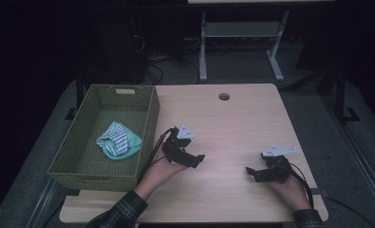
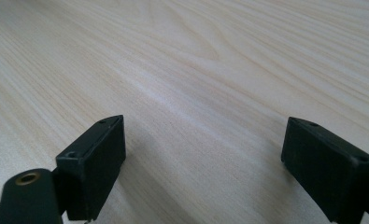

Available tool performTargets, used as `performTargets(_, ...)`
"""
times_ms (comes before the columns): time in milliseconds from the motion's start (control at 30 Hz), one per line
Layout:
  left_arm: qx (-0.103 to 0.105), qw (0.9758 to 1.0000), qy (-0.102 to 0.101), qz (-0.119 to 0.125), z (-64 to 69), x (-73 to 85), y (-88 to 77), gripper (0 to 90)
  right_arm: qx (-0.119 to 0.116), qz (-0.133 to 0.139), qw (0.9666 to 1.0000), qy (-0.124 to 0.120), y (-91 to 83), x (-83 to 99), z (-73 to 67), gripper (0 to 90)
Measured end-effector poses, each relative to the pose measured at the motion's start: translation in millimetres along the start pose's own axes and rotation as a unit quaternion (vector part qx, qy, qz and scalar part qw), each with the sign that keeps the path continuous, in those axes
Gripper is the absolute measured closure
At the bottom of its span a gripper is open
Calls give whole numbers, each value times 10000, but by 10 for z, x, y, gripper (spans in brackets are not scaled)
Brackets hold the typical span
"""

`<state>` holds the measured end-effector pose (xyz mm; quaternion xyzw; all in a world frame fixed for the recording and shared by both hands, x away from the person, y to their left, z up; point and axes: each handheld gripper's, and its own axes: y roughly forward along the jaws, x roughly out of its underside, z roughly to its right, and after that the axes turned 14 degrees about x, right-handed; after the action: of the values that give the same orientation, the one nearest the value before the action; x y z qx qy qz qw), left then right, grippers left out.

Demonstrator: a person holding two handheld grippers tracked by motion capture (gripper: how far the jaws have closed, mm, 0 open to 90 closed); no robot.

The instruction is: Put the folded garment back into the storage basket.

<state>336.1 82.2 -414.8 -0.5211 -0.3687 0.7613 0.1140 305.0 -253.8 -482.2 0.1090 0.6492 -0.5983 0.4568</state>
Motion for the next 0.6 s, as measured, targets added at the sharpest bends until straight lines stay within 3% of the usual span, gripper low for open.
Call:
performTargets(267, -44, 9994, -103, -329, -83, 224, 277, 130, -2, -1, 10000, -1, 0, 0, 0, 135)
performTargets(600, -60, 9979, -89, -641, -123, 324, 400, 126, -2, -2, 10000, -1, 0, 0, 0, 135)
